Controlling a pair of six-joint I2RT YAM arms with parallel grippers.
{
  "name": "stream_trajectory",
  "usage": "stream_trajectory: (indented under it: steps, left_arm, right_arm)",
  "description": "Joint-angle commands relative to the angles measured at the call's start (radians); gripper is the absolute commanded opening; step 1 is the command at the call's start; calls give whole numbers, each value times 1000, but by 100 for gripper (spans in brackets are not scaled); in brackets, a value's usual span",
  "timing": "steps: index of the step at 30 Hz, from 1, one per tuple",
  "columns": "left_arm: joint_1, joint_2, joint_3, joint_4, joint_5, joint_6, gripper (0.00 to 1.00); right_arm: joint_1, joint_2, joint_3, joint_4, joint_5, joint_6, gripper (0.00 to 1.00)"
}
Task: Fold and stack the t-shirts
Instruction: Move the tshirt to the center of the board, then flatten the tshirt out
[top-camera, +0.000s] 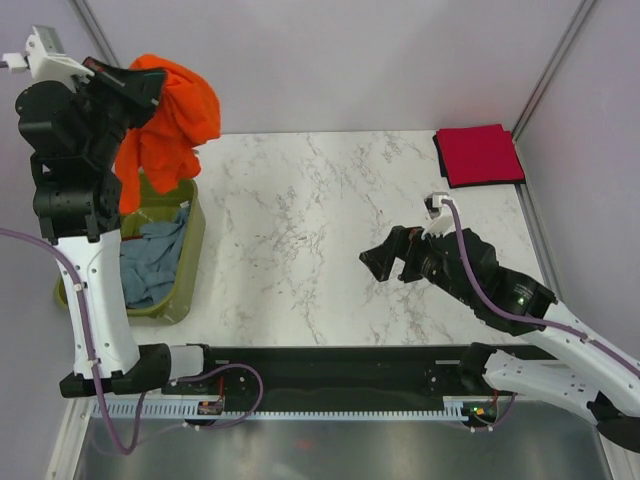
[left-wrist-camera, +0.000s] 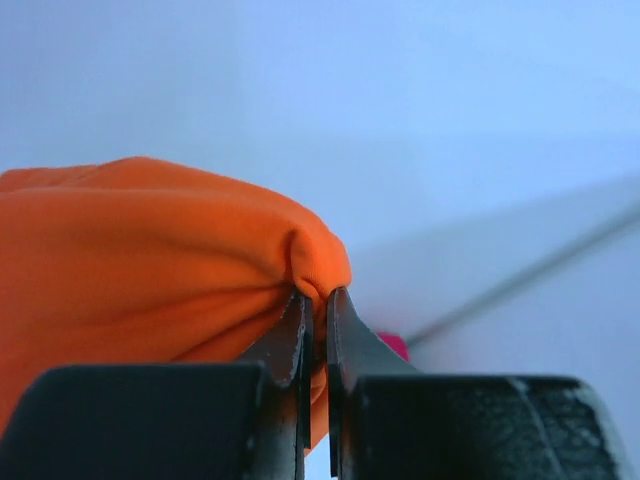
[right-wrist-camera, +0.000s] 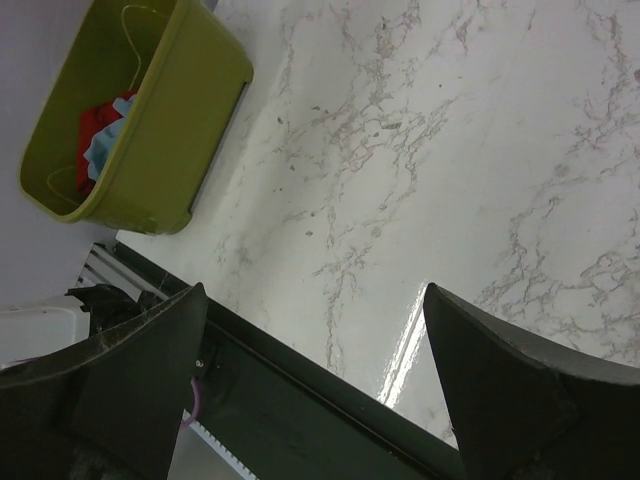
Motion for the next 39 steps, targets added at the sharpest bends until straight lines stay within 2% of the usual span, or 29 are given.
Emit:
stream_trajectory:
  steps: [1, 5, 8, 9, 11, 12, 13, 15, 16, 17, 18, 19, 20, 24, 26, 28, 30, 31, 33, 36, 39]
  left_arm:
    - [-107, -7, 61, 105, 330, -48, 2]
    - [-214, -30, 15, 113, 524, -73, 2]
    - [-329, -120, -239, 124, 551, -45, 2]
    - [-395, -145, -413, 126, 517, -25, 2]
    - [-452, -207, -592, 126, 496, 37, 3]
    - [-510, -220, -772, 133, 467, 42, 6]
    - [-537, -238, -856, 136, 454, 38, 10]
    - [-618, -263, -1059, 176, 399, -3, 33]
    - [-638, -278, -1108, 166, 361, -13, 42]
    - [-650, -316, -1148, 149, 326, -34, 56]
    - [-659, -338, -1213, 114, 272, -39, 61]
    - [-661, -358, -1240, 94, 253, -39, 71]
    - [-661, -397, -1257, 72, 235, -33, 76]
    - [-661, -445, -1285, -37, 134, 4, 74]
    - [-661, -432, -1300, -45, 123, 3, 70]
    - [-661, -377, -1321, -40, 129, -13, 70]
    - [-660, -312, -1331, -14, 124, -28, 72]
    - [-660, -294, -1331, 27, 121, -19, 78]
    - [-637, -240, -1305, 52, 96, 6, 81]
    - [-597, -171, -1228, 17, 30, 32, 79]
    - [-594, -140, -1232, 20, -30, 1, 78]
  right_arm:
    - [-3, -36, 10, 20, 21, 18, 98]
    - [-3, -64, 36, -23, 53, 13, 98]
    - [-3, -96, 30, -61, 142, 36, 98]
    - [-3, -104, 6, -65, 165, 44, 98]
    - [-3, -141, -35, -69, 223, 68, 98]
    - [-3, -150, -77, -72, 245, 80, 98]
    - [-3, -167, -95, -81, 259, 88, 98]
    - [-3, -170, -137, -96, 284, 111, 98]
    - [-3, -164, -149, -113, 290, 123, 98]
    - [-3, -158, -160, -122, 293, 134, 98]
    - [-3, -149, -180, -131, 294, 168, 98]
    - [-3, -121, -189, -150, 287, 183, 98]
    - [-3, -109, -201, -151, 274, 200, 98]
    - [-3, -37, -302, -113, 196, 260, 95]
    - [-3, 5, -324, -86, 196, 278, 86]
    - [-3, 34, -351, -29, 222, 272, 79]
    - [-15, 66, -347, -1, 237, 223, 79]
    - [-35, 115, -338, -12, 254, 209, 76]
    - [-61, 172, -322, -21, 248, 196, 69]
    - [-99, 197, -350, 22, 221, 174, 66]
    - [-128, 215, -381, 56, 178, 208, 63]
